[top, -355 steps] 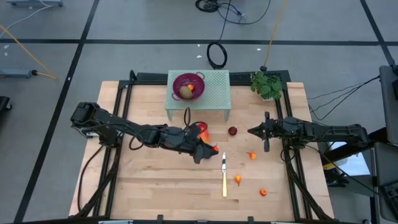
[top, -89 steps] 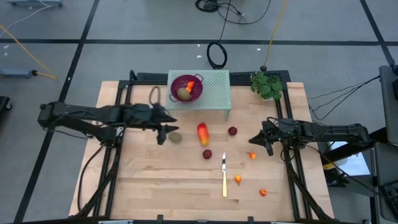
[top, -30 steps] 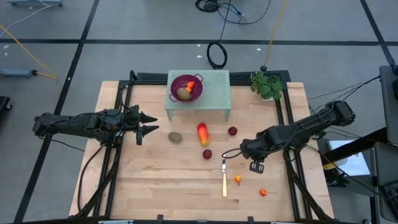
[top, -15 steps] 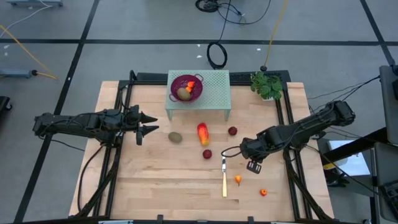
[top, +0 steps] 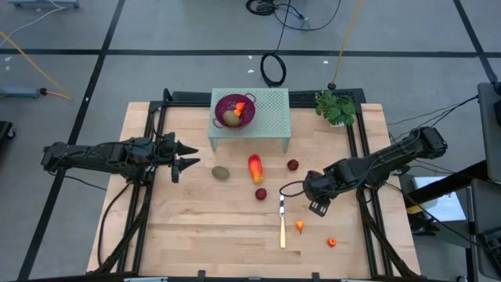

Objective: Pick & Place Fruit
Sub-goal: Put the pear into violet strainer bowl on the shelf

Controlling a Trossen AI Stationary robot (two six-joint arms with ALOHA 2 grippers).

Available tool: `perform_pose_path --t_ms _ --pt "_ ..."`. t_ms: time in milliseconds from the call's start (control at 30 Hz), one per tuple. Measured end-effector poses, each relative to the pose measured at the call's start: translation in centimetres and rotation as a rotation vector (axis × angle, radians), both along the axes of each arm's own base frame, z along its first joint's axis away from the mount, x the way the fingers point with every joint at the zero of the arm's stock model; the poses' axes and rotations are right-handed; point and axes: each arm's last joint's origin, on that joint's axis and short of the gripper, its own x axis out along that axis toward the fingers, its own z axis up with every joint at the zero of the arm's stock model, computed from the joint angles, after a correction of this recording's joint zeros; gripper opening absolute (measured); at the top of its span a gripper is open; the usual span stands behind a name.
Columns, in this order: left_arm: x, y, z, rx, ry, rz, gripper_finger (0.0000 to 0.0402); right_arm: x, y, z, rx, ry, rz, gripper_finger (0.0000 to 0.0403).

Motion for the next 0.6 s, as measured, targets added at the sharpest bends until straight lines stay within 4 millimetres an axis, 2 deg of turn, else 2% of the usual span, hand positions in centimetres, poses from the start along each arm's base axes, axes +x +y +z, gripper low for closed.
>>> perform_pose_path --t_ms 133,300,433,600 --pt "0.0 0.0 0.0 0.003 -0.002 -0.001 0.0182 0.1 -0.2 0.0 -0.063 -0.02 -0.015 0.0204" --pt "0.0 0.0 0.0 0.004 -0.004 -0.001 0.0182 0.0 -0.3 0.0 -0.093 -0.025 -0.026 0.0244" --pt "0.0 0.0 0.1 0.005 -0.006 -0.001 0.0182 -0.1 -0.4 -0.2 -0.099 -0.009 -0.033 0.0259" --pt "0.0 0.0 0.1 0.007 -0.006 -0.001 0.0182 -0.8 -0.6 -1.6 -0.107 0.042 -0.094 0.0263"
